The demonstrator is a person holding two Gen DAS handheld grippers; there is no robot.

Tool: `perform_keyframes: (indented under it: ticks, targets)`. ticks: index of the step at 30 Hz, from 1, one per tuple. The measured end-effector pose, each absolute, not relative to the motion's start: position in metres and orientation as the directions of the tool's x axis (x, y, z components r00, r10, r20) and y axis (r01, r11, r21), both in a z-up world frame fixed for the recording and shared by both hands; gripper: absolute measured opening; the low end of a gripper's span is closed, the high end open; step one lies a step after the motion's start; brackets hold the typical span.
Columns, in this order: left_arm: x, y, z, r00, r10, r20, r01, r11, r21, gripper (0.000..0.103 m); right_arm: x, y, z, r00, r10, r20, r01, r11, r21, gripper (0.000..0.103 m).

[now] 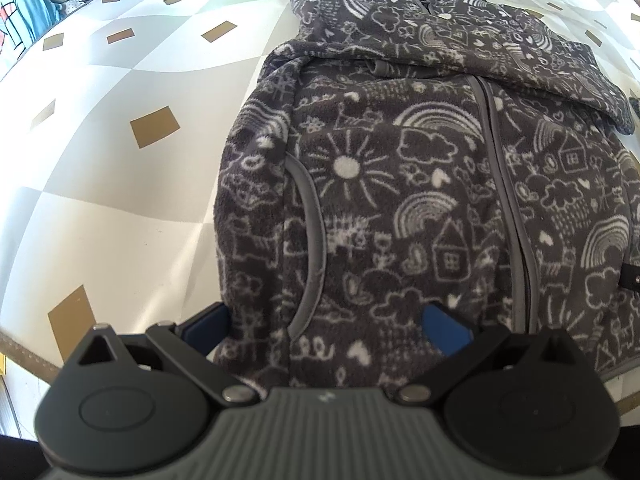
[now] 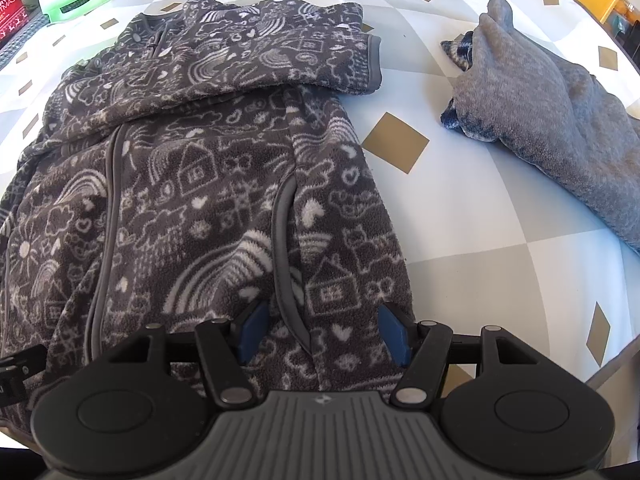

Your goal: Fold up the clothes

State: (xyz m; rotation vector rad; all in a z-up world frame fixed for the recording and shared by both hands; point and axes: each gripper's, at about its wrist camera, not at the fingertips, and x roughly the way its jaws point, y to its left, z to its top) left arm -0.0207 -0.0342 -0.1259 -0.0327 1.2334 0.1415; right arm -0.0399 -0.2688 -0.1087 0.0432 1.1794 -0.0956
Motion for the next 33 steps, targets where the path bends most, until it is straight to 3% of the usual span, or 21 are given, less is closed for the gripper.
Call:
perform_keyframes:
  ticks: [8,16,33]
  targets:
    - [-0.0179,-0.0279,-0.1207,0.346,0.156,-0.925,-0.155,0.982,0.108,0.103,-0.0425,-0.2663,-0.103,0.389,-0.029,-0.921,0.085,0.996,0.005,0.06]
    - [-0.0158,-0.0248,-0.1274,0.319,0.123,-0.94,-0.171,0.983,0.071,0.103,-0.0426,-0.2654,-0.1056,0.368,-0.007,-0.93,0.081,0.996,0.025,0.06]
    - [-0.0168,-0.0302,-0.1267,0.341,0.16,-0.926,-0.136,0.983,0.119,0.103,-0.0436,-0.2635,-0.1083,0.358,-0.004,-0.934,0.074,0.997,0.025,0.06]
